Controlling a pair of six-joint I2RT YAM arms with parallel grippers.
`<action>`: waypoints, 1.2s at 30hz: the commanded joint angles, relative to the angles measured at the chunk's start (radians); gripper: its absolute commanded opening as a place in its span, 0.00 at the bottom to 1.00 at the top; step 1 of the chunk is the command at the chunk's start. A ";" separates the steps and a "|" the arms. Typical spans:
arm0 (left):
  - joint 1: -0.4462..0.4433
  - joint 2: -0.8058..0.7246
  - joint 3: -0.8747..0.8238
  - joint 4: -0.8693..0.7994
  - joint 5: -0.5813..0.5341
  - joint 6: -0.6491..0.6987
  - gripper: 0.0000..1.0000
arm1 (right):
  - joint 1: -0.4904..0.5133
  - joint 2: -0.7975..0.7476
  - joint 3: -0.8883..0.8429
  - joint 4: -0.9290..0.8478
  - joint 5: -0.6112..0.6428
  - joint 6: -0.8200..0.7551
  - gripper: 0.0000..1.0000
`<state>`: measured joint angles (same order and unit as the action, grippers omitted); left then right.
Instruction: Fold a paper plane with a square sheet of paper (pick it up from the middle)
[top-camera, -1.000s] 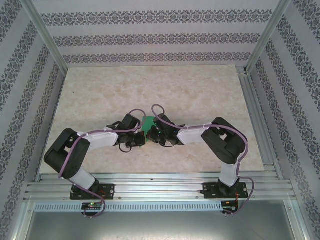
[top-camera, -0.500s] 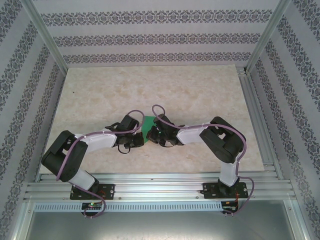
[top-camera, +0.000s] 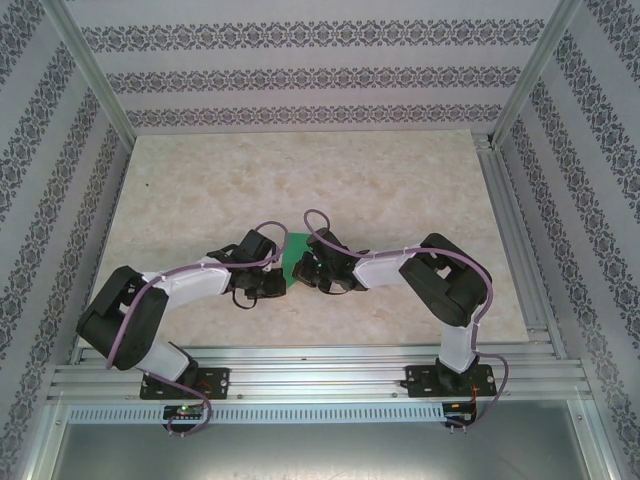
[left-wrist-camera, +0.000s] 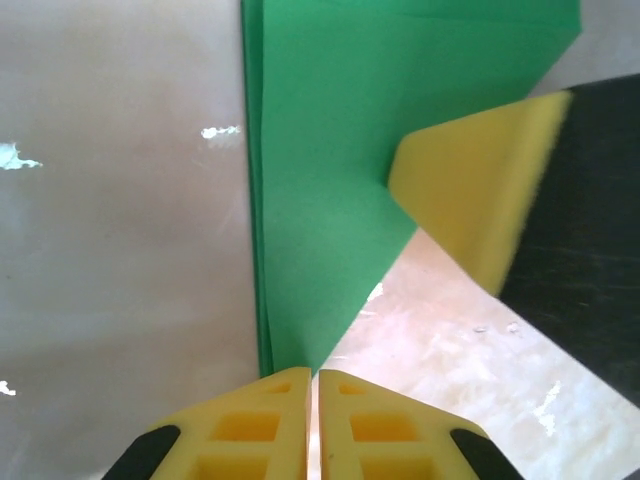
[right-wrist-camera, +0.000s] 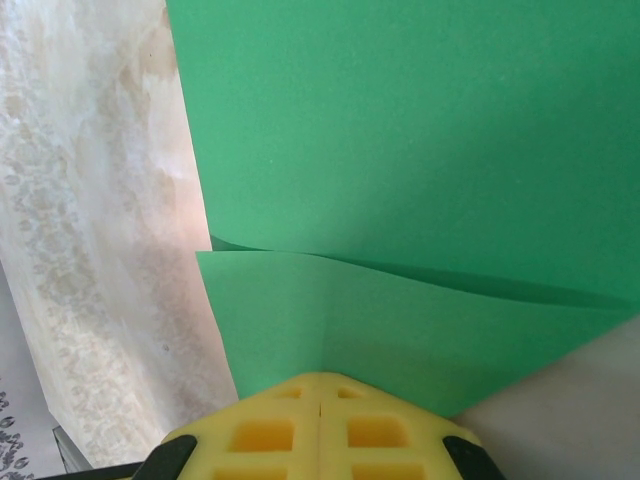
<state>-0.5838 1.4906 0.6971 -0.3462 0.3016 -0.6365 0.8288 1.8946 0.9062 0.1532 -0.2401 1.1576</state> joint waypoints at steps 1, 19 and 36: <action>-0.008 -0.044 0.038 0.015 -0.001 -0.019 0.11 | -0.008 0.038 0.002 -0.066 0.025 0.003 0.02; -0.009 0.106 0.021 -0.013 -0.067 -0.023 0.06 | -0.013 0.047 0.004 -0.043 -0.003 -0.040 0.02; -0.009 0.136 -0.027 -0.068 -0.089 -0.009 0.04 | -0.148 -0.004 -0.047 -0.024 0.024 -0.304 0.04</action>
<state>-0.5842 1.5742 0.7246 -0.3031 0.2752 -0.6567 0.7326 1.8957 0.8913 0.1764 -0.3080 0.9222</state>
